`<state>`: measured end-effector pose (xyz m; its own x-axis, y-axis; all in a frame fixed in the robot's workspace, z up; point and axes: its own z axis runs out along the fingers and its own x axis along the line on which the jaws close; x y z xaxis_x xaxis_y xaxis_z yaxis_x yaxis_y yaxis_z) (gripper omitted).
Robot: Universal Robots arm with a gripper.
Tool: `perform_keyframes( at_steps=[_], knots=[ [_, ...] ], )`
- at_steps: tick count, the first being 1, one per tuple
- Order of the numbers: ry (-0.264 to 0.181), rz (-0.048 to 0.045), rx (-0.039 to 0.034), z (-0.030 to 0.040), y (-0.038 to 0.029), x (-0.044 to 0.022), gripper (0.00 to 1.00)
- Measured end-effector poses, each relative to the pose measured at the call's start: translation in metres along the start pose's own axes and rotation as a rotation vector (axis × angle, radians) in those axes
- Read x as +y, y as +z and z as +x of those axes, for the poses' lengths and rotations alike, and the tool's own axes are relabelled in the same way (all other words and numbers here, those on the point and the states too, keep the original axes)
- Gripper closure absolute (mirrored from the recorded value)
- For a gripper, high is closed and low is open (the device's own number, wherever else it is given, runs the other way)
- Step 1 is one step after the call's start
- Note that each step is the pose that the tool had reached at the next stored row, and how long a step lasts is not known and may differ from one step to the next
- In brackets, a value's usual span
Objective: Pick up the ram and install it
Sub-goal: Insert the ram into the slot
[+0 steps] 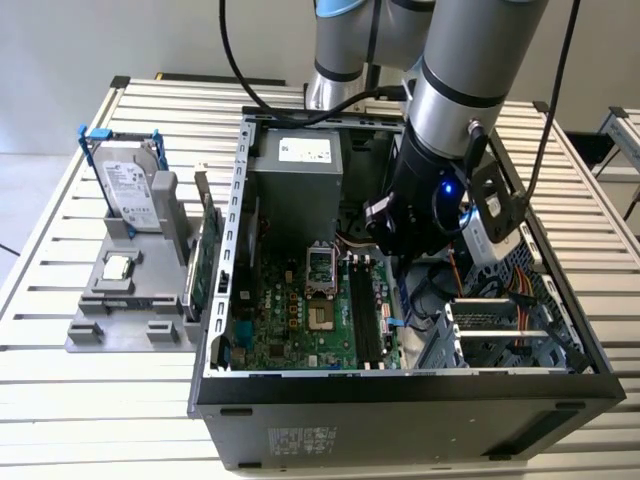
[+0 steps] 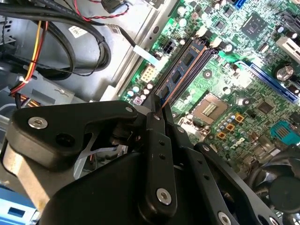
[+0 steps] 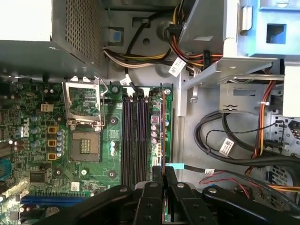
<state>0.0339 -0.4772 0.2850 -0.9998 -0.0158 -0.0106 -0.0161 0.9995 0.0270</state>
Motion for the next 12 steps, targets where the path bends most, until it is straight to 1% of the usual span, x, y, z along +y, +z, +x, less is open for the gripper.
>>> perform_keyframes(
  at_steps=[8, 12],
  knots=[
    [0.000, -0.0001, 0.0001, 0.0002, 0.0006, 0.0000, 1.00],
    [0.000, -0.0001, 0.0001, 0.0003, 0.0027, -0.0001, 1.00]
  ],
)
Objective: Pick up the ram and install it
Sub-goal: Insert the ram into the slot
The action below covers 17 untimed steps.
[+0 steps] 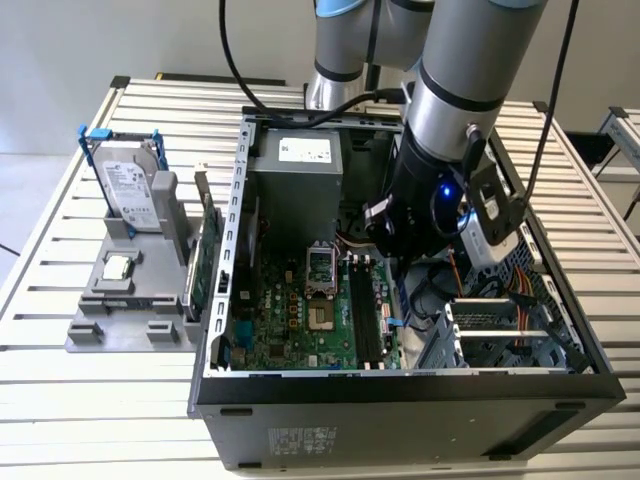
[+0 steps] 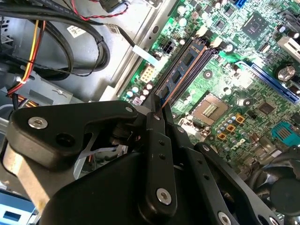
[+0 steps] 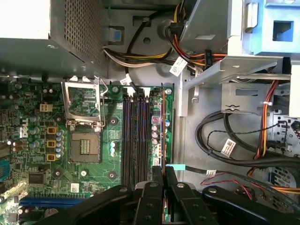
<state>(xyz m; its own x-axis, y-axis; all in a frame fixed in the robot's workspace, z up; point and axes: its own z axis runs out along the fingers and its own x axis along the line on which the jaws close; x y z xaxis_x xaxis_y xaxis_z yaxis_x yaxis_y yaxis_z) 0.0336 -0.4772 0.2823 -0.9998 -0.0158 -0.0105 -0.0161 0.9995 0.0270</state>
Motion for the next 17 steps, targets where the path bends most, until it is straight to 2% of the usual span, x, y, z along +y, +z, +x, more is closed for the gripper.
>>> perform_keyframes(
  at_steps=[9, 17],
  knots=[
    [0.000, 0.0000, 0.0000, 0.0010, 0.0064, -0.0002, 1.00],
    [0.000, 0.0007, 0.0000, 0.0026, 0.0146, -0.0004, 1.00]
  ],
)
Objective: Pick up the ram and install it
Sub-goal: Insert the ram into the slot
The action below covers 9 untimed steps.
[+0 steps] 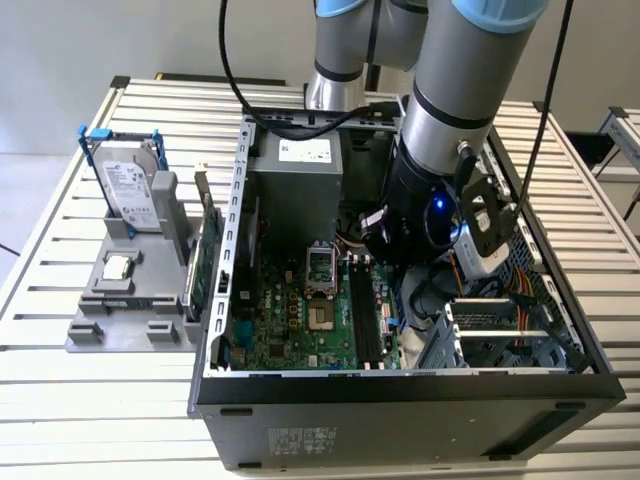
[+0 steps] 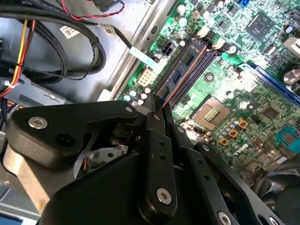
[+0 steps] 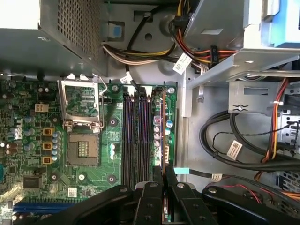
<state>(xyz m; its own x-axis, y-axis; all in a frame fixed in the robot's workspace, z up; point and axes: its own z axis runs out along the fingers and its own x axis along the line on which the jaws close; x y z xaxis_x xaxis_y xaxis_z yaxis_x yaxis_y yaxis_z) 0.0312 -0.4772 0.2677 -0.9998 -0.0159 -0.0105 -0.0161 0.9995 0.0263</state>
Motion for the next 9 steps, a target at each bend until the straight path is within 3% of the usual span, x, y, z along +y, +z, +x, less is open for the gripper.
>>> perform_keyframes(
  at_steps=[9],
  knots=[
    [0.000, 0.0008, 0.0000, 0.0002, 0.0105, -0.0001, 1.00]
  ],
)
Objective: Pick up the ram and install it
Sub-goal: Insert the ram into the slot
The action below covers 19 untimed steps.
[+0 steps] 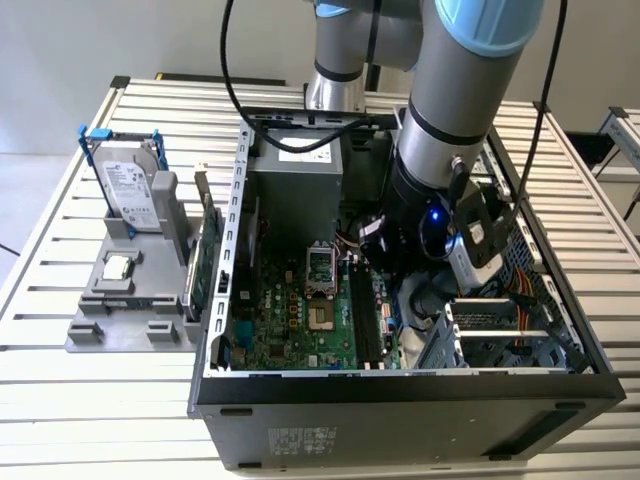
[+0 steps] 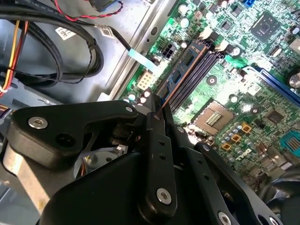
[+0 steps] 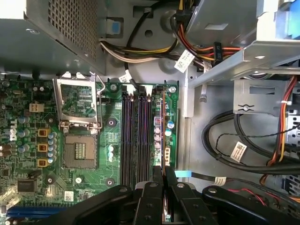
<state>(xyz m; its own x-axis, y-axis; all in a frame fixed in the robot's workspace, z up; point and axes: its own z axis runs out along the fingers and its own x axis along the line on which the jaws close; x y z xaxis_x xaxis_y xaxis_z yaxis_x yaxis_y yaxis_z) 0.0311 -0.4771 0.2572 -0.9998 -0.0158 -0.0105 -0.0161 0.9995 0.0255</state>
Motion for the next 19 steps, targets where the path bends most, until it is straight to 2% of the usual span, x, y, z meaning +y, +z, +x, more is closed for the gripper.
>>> perform_keyframes(
  at_steps=[19],
  knots=[
    [0.000, 0.0002, 0.0000, 0.0028, 0.0117, -0.0002, 1.00]
  ],
)
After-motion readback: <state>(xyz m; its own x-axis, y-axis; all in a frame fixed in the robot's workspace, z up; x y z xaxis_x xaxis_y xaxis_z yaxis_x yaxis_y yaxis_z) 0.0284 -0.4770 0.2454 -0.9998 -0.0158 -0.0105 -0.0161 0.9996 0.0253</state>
